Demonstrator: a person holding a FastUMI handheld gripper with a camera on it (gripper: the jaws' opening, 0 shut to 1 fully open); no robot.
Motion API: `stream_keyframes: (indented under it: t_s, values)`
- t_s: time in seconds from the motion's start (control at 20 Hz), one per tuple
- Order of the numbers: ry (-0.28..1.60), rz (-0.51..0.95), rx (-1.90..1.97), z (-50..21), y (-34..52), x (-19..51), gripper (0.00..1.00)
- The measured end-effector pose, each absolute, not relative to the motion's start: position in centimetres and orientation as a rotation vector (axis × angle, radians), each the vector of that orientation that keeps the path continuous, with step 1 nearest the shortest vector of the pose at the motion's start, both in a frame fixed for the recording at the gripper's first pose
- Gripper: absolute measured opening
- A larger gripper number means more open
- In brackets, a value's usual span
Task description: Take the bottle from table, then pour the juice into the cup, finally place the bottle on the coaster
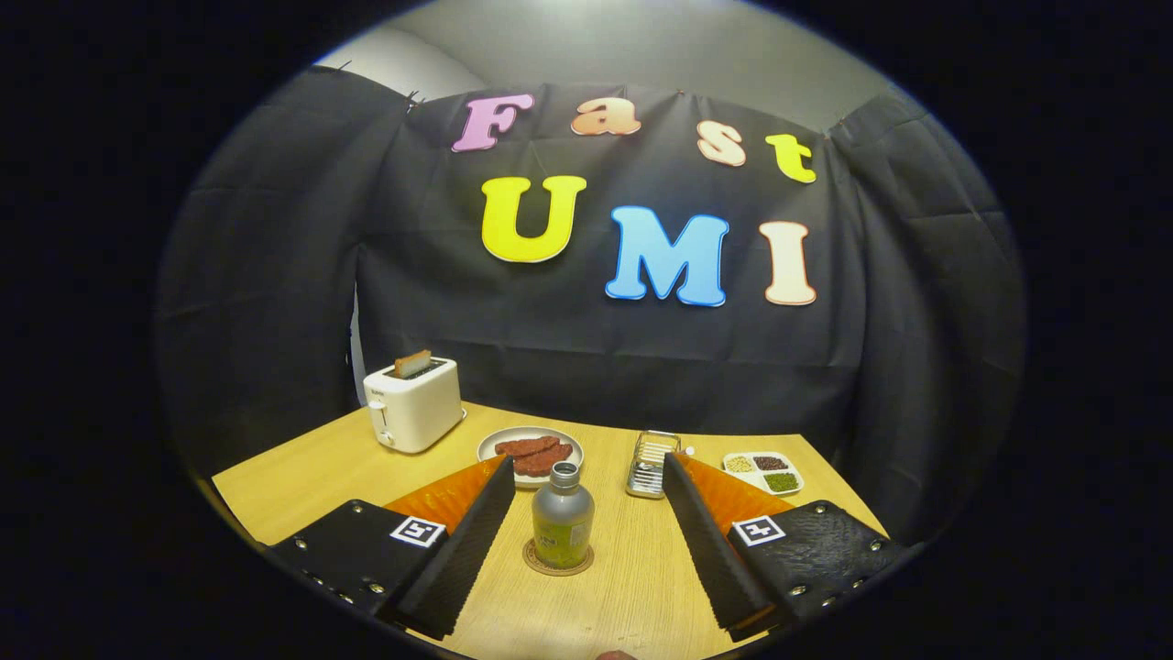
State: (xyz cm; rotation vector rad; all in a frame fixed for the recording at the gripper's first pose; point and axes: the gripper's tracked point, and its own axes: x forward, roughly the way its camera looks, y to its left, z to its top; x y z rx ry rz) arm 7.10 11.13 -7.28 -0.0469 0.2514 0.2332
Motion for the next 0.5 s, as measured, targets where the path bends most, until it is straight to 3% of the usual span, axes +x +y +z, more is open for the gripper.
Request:
stream_keyframes:
  t_s: [0.5]
  values:
    - [0.096, 0.168, -0.044, -0.7, 8.5, 0.4, 0.98]
